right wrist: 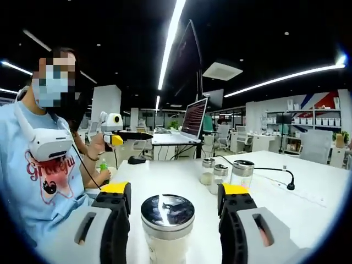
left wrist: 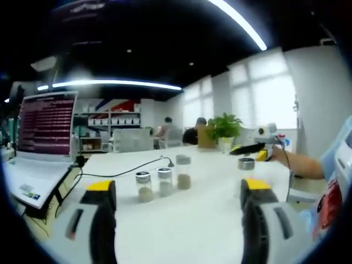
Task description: Rotate the seasoning bottle until the label or dispensing opening points toward the visible target arrow and the bottle remains upright within the marked orientation range
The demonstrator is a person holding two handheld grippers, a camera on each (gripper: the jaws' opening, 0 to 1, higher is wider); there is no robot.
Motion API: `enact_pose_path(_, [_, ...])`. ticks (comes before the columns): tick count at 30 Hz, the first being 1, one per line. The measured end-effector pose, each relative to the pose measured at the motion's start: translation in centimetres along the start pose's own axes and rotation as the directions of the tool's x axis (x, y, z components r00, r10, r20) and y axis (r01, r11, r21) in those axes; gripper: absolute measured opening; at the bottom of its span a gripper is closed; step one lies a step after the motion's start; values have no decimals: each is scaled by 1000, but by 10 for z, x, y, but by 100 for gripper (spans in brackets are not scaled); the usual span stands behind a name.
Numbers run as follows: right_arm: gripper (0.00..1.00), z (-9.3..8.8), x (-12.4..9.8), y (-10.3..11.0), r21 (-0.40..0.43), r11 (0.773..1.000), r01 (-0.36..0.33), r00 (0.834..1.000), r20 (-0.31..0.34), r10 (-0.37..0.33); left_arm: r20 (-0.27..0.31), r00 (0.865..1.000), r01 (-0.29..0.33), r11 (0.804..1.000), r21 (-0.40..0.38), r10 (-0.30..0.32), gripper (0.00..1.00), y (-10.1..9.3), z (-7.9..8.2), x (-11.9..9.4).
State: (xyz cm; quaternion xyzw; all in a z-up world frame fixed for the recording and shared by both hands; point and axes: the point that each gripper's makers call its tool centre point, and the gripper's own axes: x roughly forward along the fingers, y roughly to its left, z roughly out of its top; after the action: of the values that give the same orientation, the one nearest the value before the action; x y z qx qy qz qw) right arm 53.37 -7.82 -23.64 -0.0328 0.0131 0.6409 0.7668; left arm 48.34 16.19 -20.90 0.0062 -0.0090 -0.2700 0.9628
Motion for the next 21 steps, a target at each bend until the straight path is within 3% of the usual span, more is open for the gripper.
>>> enact_pose_path(5, [56, -14, -5, 2, 32, 999, -39, 999, -16, 39, -7, 1000, 6, 1000, -2, -6, 99, -2, -1, 1])
enact_pose_path(14, [42, -28, -5, 9, -7, 999, -47, 996, -79, 46, -10, 1000, 5, 1000, -5, -5, 98, -2, -2, 3])
enact_pose_path(21, [40, -29, -3, 10, 24, 998, -59, 997, -57, 61, -9, 1000, 6, 1000, -10, -6, 98, -1, -2, 1])
